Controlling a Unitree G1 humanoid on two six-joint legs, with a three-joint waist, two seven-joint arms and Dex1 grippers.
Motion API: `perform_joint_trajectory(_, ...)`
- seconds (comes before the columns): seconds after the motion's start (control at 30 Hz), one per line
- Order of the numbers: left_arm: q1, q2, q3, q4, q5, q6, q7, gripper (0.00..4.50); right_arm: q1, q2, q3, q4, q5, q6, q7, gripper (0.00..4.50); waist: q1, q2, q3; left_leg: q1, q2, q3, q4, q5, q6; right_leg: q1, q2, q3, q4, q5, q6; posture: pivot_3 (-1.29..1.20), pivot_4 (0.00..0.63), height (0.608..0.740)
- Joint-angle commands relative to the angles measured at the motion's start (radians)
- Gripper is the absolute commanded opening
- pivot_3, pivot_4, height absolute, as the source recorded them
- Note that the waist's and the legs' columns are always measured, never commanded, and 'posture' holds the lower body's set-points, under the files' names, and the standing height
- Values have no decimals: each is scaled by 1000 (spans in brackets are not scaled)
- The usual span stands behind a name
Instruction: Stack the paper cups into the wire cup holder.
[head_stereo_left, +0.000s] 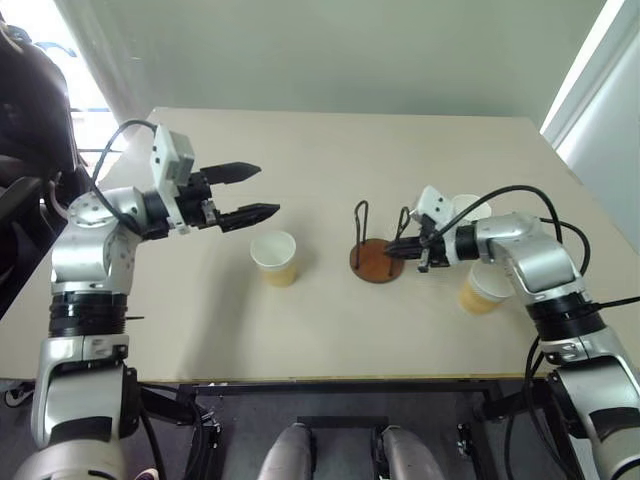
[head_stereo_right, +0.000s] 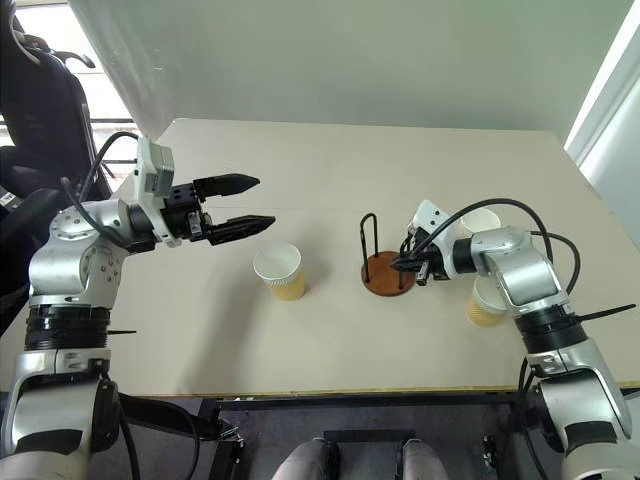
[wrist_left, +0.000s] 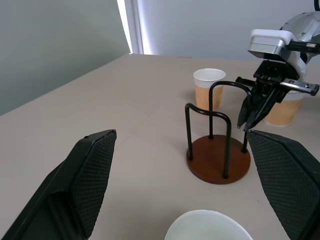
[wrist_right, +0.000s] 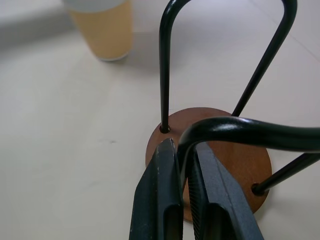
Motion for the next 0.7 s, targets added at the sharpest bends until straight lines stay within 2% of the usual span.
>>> perform_joint_trajectory(0.03, -21, 22, 19, 16, 1, -26, -25, 4500, -25, -23, -6, -58, 15, -26, 38, 43, 0, 0, 0, 0, 0, 0, 0, 0, 0, 0, 0, 0, 0, 0, 0, 0, 150, 740)
perform_joint_trajectory(0.7, -46, 19, 7, 77, 41, -65, -40, 4500, 101, -58, 0, -295, 95, 80, 64, 43, 0, 0, 0, -1, 0, 0, 0, 1, 1, 0, 0, 0, 0, 0, 0, 0, 150, 740)
